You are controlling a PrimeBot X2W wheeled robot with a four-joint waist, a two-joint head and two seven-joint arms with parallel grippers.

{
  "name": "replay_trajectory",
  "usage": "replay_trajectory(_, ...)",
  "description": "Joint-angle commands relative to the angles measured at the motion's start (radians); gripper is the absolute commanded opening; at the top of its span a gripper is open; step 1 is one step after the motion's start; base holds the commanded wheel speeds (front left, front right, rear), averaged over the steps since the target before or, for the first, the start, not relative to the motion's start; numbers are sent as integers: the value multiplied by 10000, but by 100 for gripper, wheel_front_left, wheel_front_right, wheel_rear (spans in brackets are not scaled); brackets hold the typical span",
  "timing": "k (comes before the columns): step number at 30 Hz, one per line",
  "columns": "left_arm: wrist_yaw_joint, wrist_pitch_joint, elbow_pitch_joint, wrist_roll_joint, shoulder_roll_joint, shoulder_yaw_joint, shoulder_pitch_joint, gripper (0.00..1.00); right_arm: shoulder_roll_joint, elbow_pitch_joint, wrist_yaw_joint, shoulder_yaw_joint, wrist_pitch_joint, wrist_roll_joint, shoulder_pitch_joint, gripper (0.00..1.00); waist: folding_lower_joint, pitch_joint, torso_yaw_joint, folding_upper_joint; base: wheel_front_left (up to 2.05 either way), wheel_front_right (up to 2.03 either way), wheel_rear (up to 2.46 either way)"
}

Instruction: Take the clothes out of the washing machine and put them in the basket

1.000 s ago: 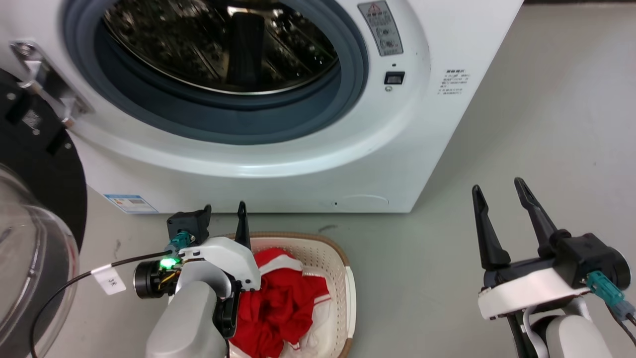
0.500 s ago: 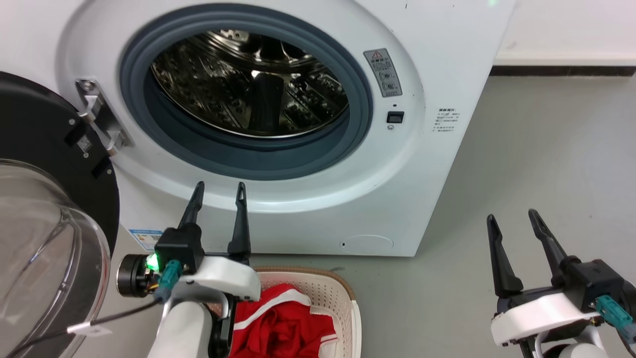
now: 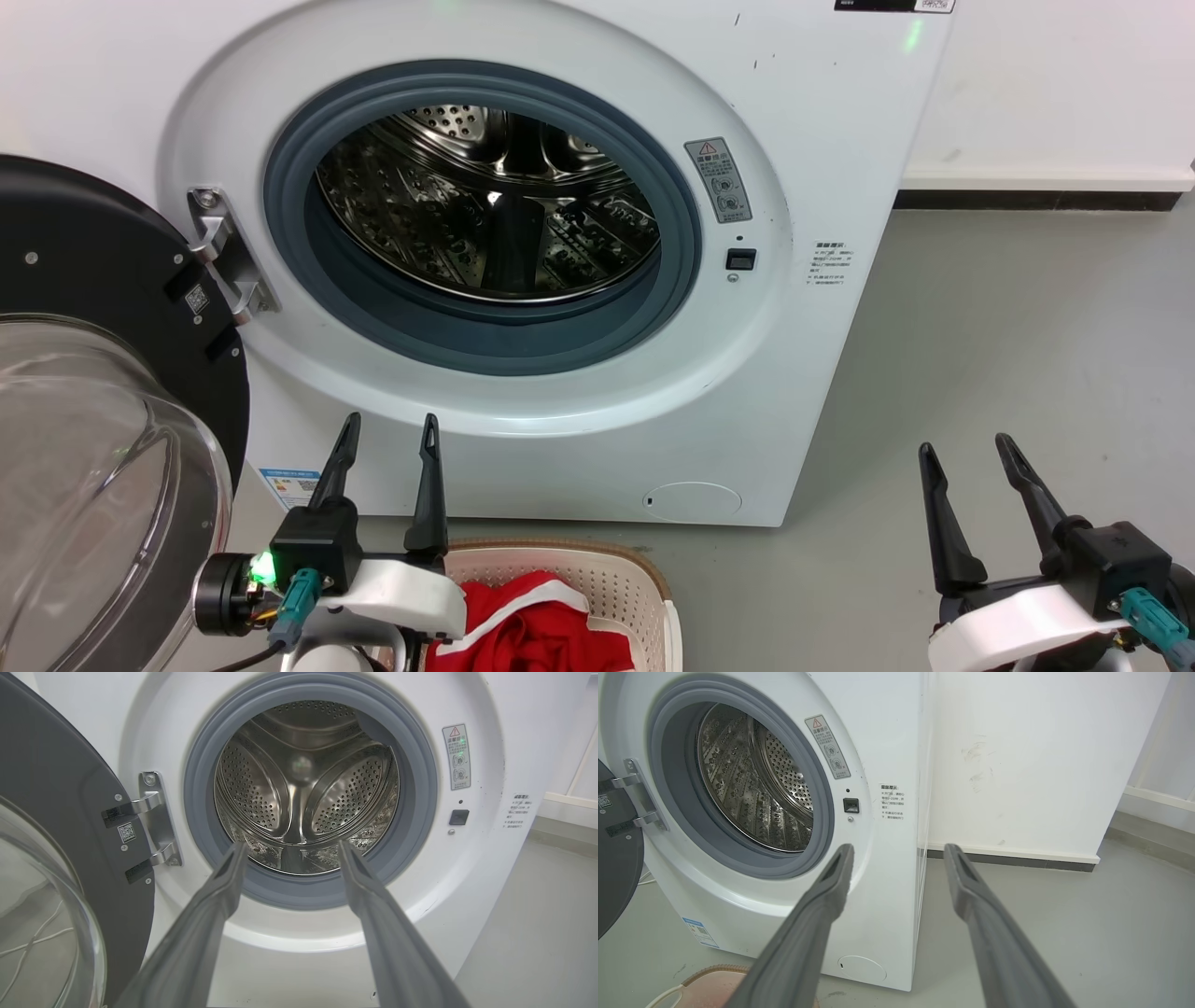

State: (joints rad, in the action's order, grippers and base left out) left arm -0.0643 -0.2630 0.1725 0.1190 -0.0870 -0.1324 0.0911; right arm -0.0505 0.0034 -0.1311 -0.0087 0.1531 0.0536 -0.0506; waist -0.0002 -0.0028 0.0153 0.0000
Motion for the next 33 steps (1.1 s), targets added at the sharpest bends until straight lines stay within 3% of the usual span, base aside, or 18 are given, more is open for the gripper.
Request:
replay_trajectory(1,0,-25,-60,5,-33,-12,-91,100,6,-46,5,-20,-7,52,-145,100,2,-20,4,0,0,0,0)
replay_trajectory(30,-65,-25,56,174,-47,-264,-155,100,6,15,7,-59,-15,134,-78,100,2,47,88,0,0,0,0)
replay_trajectory(31,-55,2,66,152,-5,-254,-129,0,0,5,0,-61,-39,110,-94,0,2,48,87,0,0,0,0)
replay_trajectory(33,-22,51,143,287,7,-191,-115,0,0,58,0,-25,-25,256,-120,0,2,48,85,0,0,0,0)
